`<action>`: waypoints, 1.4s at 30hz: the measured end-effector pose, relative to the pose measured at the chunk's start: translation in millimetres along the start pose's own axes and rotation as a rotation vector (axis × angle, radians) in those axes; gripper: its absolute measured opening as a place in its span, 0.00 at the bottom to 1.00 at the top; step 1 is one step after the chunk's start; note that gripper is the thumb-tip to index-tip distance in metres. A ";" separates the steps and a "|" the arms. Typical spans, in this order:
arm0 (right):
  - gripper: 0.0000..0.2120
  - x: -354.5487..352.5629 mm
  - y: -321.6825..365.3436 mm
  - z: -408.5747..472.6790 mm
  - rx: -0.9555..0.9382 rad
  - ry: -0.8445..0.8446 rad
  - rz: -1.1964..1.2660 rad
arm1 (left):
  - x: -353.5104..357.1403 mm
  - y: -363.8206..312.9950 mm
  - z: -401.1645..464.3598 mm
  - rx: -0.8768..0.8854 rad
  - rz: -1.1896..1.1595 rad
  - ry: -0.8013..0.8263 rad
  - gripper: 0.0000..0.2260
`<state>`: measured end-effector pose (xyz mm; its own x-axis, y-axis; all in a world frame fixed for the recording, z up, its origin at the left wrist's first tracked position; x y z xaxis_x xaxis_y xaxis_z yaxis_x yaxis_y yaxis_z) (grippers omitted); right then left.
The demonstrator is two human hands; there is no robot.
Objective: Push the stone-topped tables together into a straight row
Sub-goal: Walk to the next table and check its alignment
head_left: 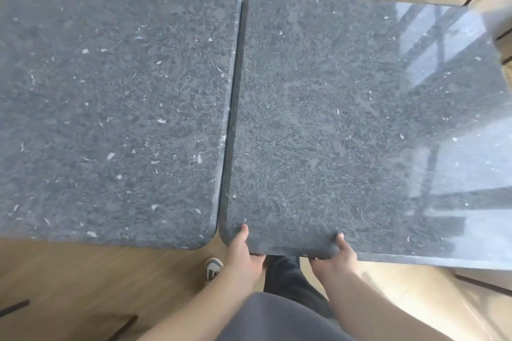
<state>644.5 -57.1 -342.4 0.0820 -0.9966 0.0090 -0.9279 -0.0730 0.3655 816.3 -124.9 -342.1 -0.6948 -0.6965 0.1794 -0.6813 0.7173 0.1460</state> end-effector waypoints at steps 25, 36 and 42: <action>0.23 -26.0 15.4 29.0 0.005 0.295 0.179 | -17.8 3.0 28.4 0.147 0.085 0.194 0.22; 0.26 -35.0 10.7 49.2 -0.029 0.260 0.119 | -23.7 -2.1 39.0 0.179 0.249 0.222 0.15; 0.22 -37.6 9.3 46.5 -0.052 0.254 0.109 | -27.1 -7.6 49.0 0.168 0.297 0.242 0.20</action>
<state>615.9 -22.1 -382.7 0.0772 -0.9564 0.2818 -0.9168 0.0430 0.3970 829.0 -112.5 -395.8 -0.8065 -0.4203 0.4158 -0.5011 0.8592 -0.1033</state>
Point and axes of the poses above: each hand's wrist, its own z-axis towards the middle knuckle, its own x-axis out of the palm, y = z × x, the point moved 3 cm from there along z, towards the middle knuckle, and after that the axes turned 10 degrees about -x, right-handed, at the moved point
